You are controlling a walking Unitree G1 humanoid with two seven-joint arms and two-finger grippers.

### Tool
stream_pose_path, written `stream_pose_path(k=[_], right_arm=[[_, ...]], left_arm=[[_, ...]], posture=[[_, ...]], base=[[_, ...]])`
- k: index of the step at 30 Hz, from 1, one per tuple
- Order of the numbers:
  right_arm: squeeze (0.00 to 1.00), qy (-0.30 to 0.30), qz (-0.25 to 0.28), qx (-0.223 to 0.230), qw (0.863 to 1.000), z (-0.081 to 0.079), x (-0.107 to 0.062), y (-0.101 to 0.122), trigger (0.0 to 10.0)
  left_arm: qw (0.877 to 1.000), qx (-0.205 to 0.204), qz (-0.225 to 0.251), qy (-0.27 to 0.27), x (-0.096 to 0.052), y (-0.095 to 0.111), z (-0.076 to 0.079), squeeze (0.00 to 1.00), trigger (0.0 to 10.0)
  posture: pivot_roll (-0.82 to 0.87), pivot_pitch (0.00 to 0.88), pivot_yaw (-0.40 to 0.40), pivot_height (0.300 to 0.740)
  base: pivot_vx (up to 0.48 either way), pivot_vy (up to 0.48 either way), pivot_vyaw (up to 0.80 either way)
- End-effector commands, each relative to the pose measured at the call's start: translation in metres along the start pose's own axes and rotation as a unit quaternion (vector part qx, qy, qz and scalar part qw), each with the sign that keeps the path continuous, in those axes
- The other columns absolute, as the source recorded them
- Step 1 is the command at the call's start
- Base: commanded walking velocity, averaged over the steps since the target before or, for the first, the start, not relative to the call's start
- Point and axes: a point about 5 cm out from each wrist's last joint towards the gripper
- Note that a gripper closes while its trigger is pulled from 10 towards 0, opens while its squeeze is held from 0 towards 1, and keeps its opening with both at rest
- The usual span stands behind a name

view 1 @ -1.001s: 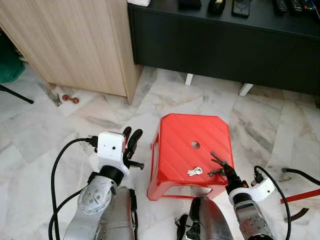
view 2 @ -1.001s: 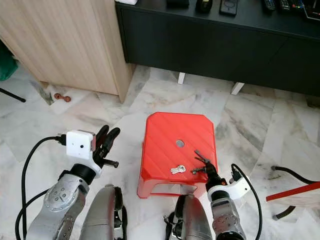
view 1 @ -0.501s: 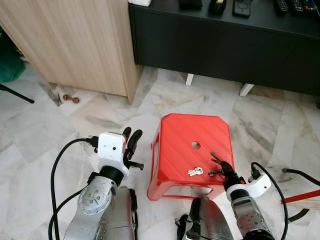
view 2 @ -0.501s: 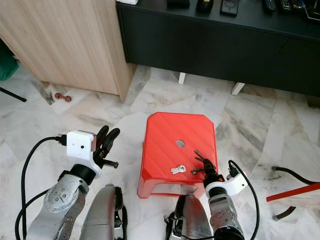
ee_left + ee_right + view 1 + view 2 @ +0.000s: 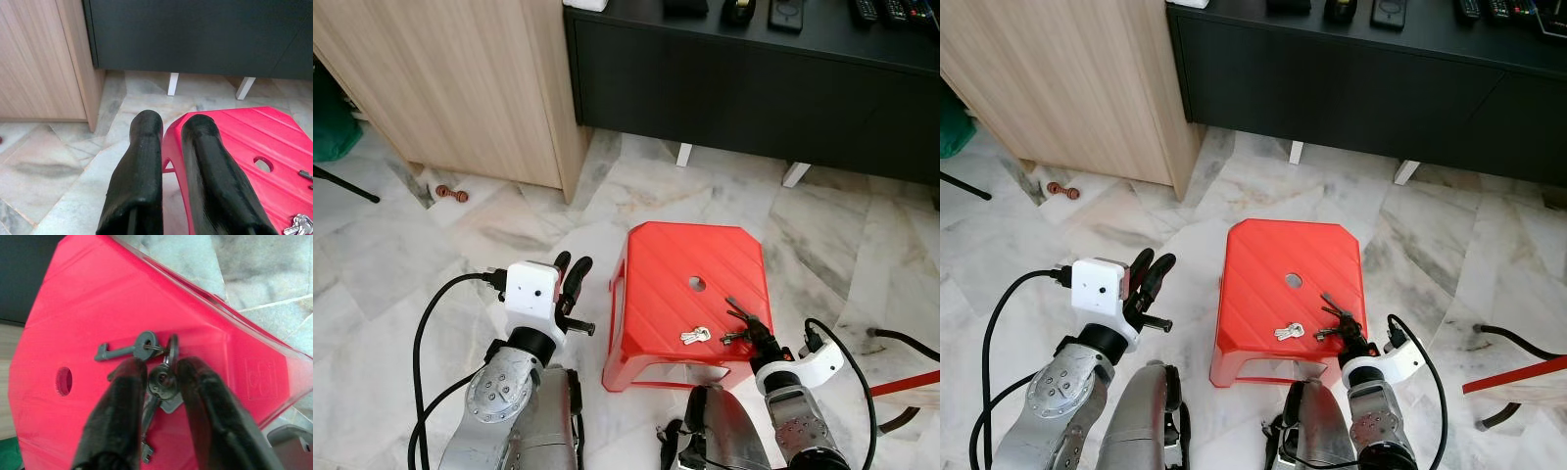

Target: Hang keys on a hook

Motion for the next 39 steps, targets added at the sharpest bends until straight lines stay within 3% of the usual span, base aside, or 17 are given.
stream_pose_path(k=[1,23,28,29,36,39], right_arm=[[0.0,-0.02,-0.004,0.004,1.0,0.012,-0.006,-0.004,0.0],[0.0,-0.015,-0.003,-0.005,1.0,0.008,-0.004,-0.005,0.0],[0.0,0.03,0.021,-0.079,0.996,-0.009,0.0,0.007,0.0],[0.0,0.038,0.025,-0.094,0.995,-0.013,0.001,0.01,10.0],[0.0,0.066,0.046,-0.111,0.991,-0.026,0.0,0.021,10.0],[0.0,0.085,0.048,-0.142,0.985,-0.036,-0.002,0.02,10.0]], left_arm=[[1.0,0.004,-0.007,-0.009,-0.003,-0.003,0.004,0.0,10.0],[1.0,0.009,-0.015,-0.008,-0.005,-0.008,0.003,0.0,10.0],[1.0,-0.013,-0.013,0.025,-0.001,-0.01,-0.01,0.0,10.0],[0.999,-0.014,-0.013,0.028,-0.001,-0.01,-0.012,0.0,10.0],[0.999,-0.019,-0.016,0.047,0.004,-0.018,-0.024,0.0,10.0],[0.998,-0.015,-0.017,0.059,0.008,-0.023,-0.033,0.0,10.0]], posture=[[0.21,0.325,-0.057,0.635],[0.21,0.315,-0.058,0.635],[0.21,0.289,-0.061,0.635],[0.21,0.277,-0.062,0.635],[0.21,0.221,-0.069,0.635],[0.21,0.183,-0.072,0.635]], base=[[0.0,0.0,0.0],[0.0,0.0,0.0],[0.0,0.0,0.0],[0.0,0.0,0.0],[0.0,0.0,0.0],[0.0,0.0,0.0]])
Point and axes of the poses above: a point about 5 cm out from each wrist's last joint towards the gripper, its own x axis pointing out of the wrist towards the gripper, its own y axis along the axis of the wrist's last joint, z = x × y
